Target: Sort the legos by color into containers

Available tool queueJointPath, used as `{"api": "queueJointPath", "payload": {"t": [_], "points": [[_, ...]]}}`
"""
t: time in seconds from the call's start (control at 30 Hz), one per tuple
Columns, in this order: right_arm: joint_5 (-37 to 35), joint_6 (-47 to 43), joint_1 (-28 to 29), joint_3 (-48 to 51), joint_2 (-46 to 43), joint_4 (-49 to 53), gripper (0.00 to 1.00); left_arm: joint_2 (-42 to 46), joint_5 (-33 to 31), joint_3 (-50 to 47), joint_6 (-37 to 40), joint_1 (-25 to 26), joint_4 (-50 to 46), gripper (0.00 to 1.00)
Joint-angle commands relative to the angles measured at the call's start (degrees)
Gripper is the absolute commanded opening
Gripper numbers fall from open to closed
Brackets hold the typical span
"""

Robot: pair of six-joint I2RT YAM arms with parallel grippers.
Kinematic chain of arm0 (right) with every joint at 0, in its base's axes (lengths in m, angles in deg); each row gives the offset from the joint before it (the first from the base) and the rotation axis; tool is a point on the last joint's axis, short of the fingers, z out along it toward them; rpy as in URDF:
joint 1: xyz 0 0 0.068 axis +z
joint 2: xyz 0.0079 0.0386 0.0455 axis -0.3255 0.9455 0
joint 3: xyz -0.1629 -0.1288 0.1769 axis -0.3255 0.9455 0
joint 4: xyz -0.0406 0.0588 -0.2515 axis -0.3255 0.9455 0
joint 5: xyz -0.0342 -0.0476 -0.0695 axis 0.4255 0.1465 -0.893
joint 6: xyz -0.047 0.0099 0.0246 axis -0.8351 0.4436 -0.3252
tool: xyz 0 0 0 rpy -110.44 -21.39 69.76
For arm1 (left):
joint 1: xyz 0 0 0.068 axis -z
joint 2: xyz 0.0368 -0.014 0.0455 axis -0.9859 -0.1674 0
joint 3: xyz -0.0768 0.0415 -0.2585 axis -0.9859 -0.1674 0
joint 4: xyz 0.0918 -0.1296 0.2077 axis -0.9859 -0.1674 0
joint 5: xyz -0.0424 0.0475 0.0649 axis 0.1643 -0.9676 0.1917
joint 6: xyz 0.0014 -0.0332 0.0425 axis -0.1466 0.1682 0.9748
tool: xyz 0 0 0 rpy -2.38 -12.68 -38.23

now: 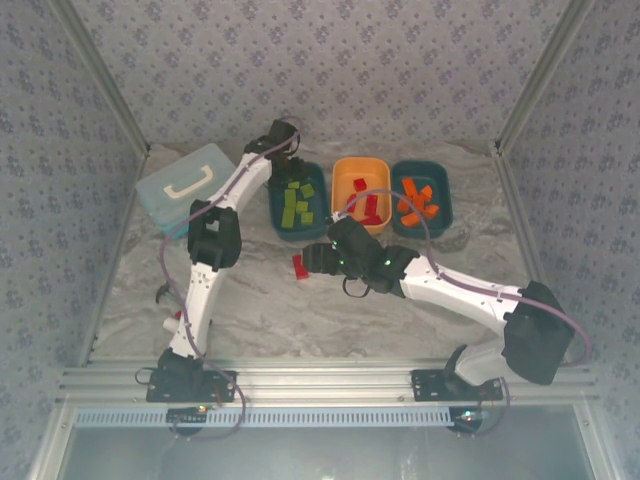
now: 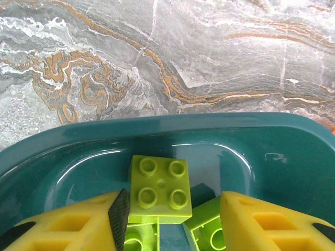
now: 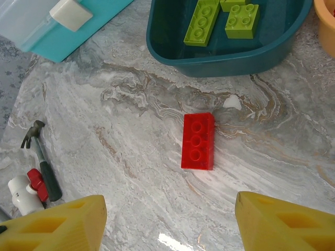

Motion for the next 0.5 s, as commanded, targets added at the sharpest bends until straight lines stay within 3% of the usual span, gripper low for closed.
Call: {"api": "queueJointPath", "payload": {"t": [0.0,0.3,0.47], "points": [[-0.9,0.3,-0.3,-0.5,0.4,1.3,0.68,-0.3,-0.3,2.2,0.6,-0.4,-2.1,0.51],[-1.3,-3.0,-0.6,-7.2,9.1,6.1,0.75,10.6,-1.3,-3.5,-2.1,-0.3,-1.0,0.56],[-1.6,-5.0,-0.7,-17.0,19.4,12.5,0.80,31.7,-0.7,-27.7,-8.4,-1.8,9.1,0.66]]}}
